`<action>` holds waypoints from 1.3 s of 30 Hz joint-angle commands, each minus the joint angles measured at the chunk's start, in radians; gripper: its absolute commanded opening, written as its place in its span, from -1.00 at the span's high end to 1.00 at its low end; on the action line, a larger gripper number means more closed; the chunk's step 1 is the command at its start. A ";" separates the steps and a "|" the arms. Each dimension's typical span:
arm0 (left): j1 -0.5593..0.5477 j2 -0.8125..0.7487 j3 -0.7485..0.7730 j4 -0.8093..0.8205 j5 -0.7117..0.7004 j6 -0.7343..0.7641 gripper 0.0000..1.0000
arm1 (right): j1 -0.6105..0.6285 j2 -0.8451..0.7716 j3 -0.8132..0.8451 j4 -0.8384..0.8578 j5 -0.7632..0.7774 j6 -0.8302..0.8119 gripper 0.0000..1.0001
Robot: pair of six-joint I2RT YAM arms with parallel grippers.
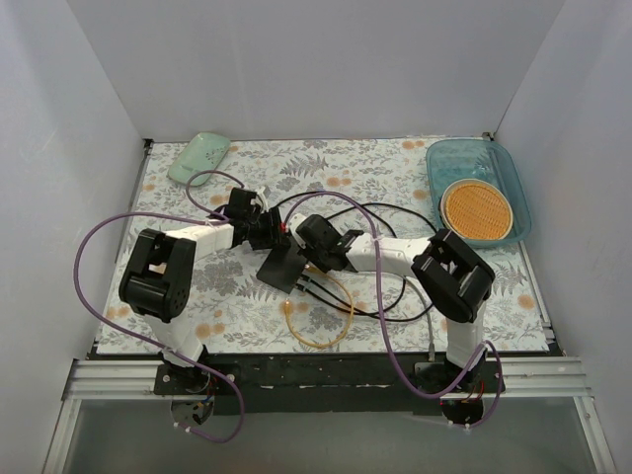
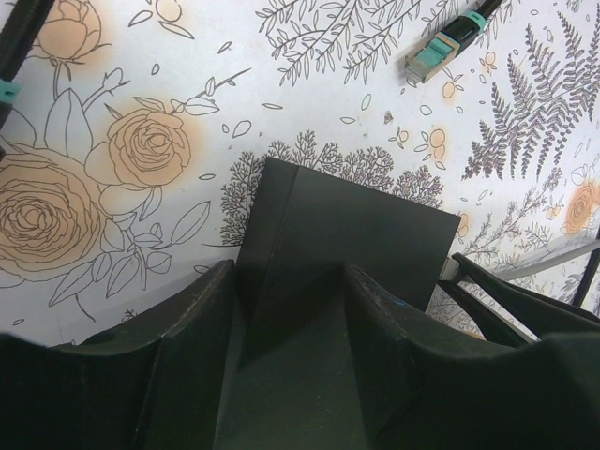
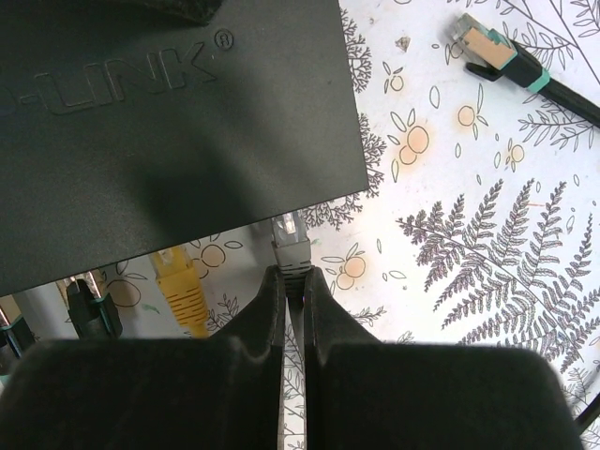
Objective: Insert the plug into the switch port
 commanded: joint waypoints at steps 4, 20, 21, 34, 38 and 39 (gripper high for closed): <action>-0.146 0.033 0.017 -0.070 0.269 -0.060 0.19 | 0.026 -0.058 0.018 0.408 -0.124 0.051 0.97; -0.233 0.044 0.042 -0.089 0.344 -0.074 0.25 | 0.020 -0.139 -0.028 0.589 -0.233 0.053 0.97; -0.246 0.047 0.054 -0.102 0.347 -0.073 0.26 | 0.020 -0.142 -0.028 0.599 -0.247 0.051 0.97; -0.281 0.045 0.062 -0.122 0.349 -0.077 0.23 | 0.016 -0.124 0.020 0.611 -0.302 0.053 0.97; -0.281 0.038 0.051 -0.122 0.269 -0.099 0.10 | 0.016 -0.139 -0.016 0.597 -0.301 0.061 0.97; -0.278 0.033 0.051 -0.122 0.223 -0.102 0.07 | 0.014 -0.142 -0.022 0.588 -0.293 0.062 0.97</action>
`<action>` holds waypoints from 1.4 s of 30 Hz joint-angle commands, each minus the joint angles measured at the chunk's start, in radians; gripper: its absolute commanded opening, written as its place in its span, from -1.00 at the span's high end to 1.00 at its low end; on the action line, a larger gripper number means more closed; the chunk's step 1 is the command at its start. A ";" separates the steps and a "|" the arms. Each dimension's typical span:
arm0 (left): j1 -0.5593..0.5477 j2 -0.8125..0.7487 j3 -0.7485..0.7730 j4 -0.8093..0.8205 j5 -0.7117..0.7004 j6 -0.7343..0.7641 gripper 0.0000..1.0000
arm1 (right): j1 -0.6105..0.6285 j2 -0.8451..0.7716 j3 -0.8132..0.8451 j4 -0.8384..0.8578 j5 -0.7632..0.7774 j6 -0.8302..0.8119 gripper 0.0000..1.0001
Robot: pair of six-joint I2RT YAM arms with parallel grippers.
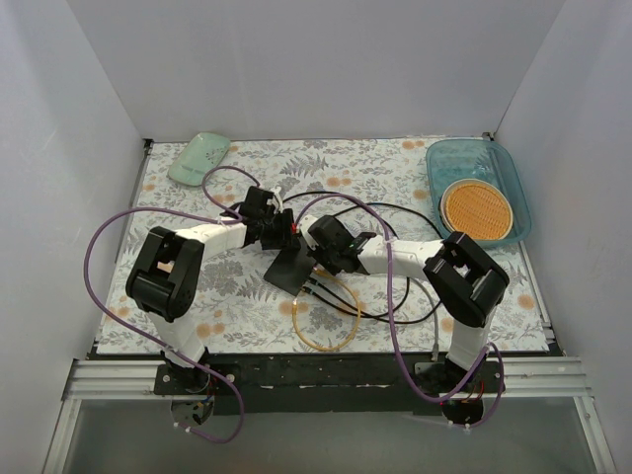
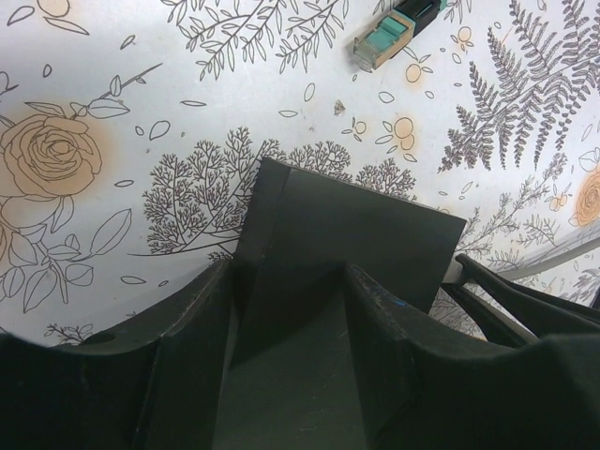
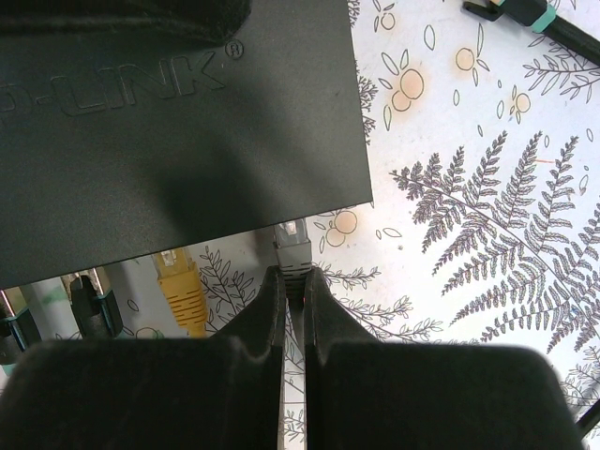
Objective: Insert the plug into the switch port
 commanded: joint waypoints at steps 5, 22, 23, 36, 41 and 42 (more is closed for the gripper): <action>-0.116 -0.002 -0.012 -0.058 0.186 -0.125 -0.39 | 0.049 -0.099 0.039 0.460 -0.227 0.057 0.97; 0.076 -0.133 0.045 -0.098 -0.068 -0.121 -0.78 | 0.035 -0.194 -0.082 0.261 -0.119 0.086 -0.06; 0.076 -0.142 0.056 -0.102 -0.079 -0.116 -0.82 | 0.033 -0.201 -0.090 0.262 -0.116 0.087 -0.19; 0.077 -0.334 0.133 -0.092 -0.156 0.004 -0.96 | -0.023 -0.425 -0.107 0.270 -0.103 0.169 -0.97; 0.077 -0.404 0.111 -0.038 -0.160 -0.001 -0.96 | -0.095 -0.536 -0.137 0.244 -0.083 0.242 -0.97; 0.077 -0.424 0.109 -0.033 -0.161 0.001 -0.96 | -0.108 -0.584 -0.163 0.250 -0.070 0.265 -0.97</action>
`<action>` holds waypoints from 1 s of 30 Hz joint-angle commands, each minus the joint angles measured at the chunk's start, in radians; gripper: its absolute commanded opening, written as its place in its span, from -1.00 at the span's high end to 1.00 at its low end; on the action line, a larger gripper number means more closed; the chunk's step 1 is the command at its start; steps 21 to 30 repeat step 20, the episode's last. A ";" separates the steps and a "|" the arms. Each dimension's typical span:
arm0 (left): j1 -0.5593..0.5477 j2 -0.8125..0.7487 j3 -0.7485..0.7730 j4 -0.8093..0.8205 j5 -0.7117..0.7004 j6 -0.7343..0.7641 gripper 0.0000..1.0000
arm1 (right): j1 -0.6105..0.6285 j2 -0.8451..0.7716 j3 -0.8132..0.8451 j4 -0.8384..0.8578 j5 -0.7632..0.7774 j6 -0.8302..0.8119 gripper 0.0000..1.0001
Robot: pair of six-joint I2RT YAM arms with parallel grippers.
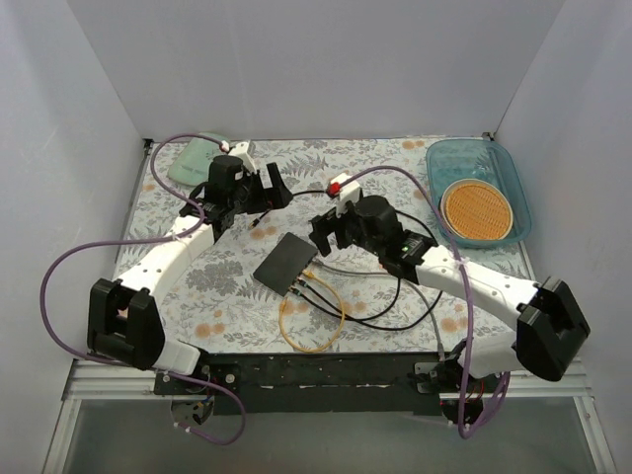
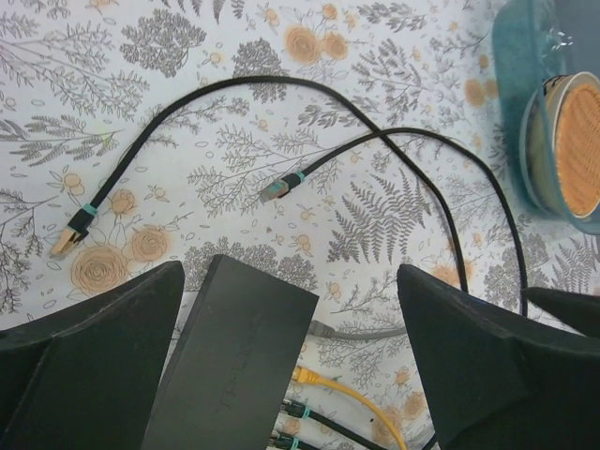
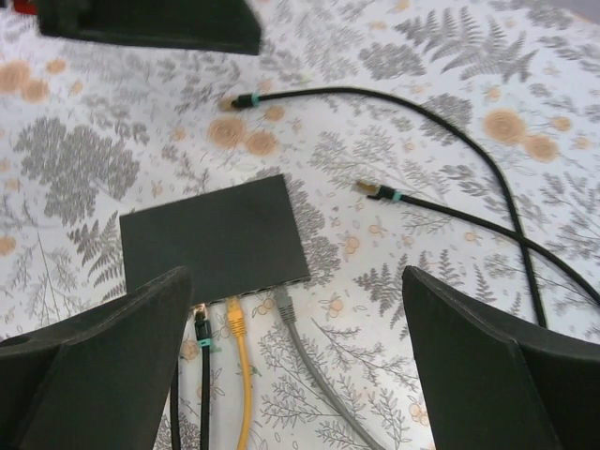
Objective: Insert the plug into the switch port
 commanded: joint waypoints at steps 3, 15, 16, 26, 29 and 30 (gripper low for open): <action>0.005 -0.122 -0.014 0.059 -0.035 0.021 -0.96 | -0.090 -0.229 -0.059 0.014 0.082 0.112 -0.97; 0.005 -0.220 -0.076 0.112 -0.124 0.013 -0.97 | -0.108 -0.423 -0.135 -0.089 0.344 0.098 -0.97; 0.005 -0.222 -0.080 0.113 -0.090 0.033 -0.96 | -0.110 -0.431 -0.143 -0.084 0.358 0.101 -0.97; 0.005 -0.277 -0.117 0.167 -0.105 0.058 -0.97 | -0.131 -0.461 -0.183 -0.064 0.499 0.136 -0.97; 0.005 -0.277 -0.117 0.167 -0.105 0.058 -0.97 | -0.131 -0.461 -0.183 -0.064 0.499 0.136 -0.97; 0.005 -0.277 -0.117 0.167 -0.105 0.058 -0.97 | -0.131 -0.461 -0.183 -0.064 0.499 0.136 -0.97</action>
